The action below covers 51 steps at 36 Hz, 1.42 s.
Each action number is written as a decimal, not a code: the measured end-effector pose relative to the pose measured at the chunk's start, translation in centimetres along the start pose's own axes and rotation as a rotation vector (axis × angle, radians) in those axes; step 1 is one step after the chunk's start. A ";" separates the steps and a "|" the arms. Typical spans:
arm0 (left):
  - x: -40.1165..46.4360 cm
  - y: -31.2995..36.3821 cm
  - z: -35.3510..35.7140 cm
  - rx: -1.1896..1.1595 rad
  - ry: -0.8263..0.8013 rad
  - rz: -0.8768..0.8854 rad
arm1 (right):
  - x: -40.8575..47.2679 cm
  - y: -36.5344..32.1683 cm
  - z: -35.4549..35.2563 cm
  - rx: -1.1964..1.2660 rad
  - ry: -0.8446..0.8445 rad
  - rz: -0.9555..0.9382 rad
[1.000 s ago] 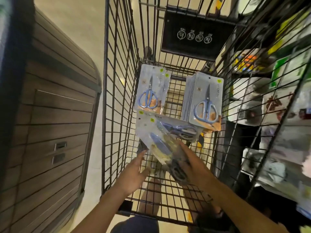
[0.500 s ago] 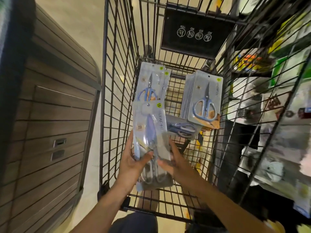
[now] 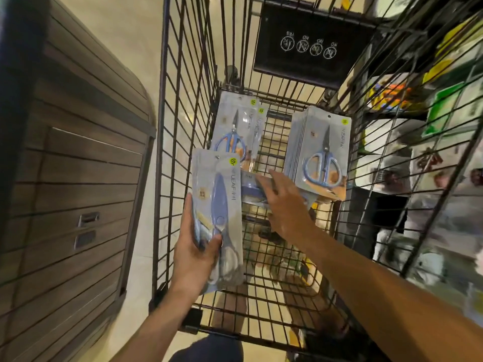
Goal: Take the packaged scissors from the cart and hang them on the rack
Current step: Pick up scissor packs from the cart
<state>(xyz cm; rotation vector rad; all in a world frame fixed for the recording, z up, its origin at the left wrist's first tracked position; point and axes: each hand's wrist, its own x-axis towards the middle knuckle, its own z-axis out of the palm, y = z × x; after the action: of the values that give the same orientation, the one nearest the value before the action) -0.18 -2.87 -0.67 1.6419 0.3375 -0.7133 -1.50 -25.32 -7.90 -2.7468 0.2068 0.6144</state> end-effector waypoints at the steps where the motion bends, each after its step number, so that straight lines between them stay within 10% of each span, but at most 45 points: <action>1: 0.0 -0.1 0.0 -0.004 -0.003 -0.001 | 0.3 -0.1 0.3 -0.034 0.001 0.005; 13: 0.3 -0.2 -0.2 0.021 -0.004 0.008 | 0.2 1.3 3.1 -0.156 -0.109 0.008; 22: -0.9 1.6 0.1 0.080 -0.006 0.012 | -2.8 1.9 1.2 0.388 -0.219 0.036; 29: -3.6 6.7 0.5 0.092 -0.033 0.065 | -7.6 0.6 -3.4 0.860 -0.030 0.217; 51: -17.3 24.9 -1.4 0.280 -0.282 0.444 | -30.8 -4.8 -22.8 1.303 0.792 0.271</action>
<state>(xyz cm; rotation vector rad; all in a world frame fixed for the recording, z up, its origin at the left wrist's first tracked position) 1.52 -3.63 29.61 1.7657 -0.3363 -0.6574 -19.23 -26.33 26.35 -1.5165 0.8081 -0.4889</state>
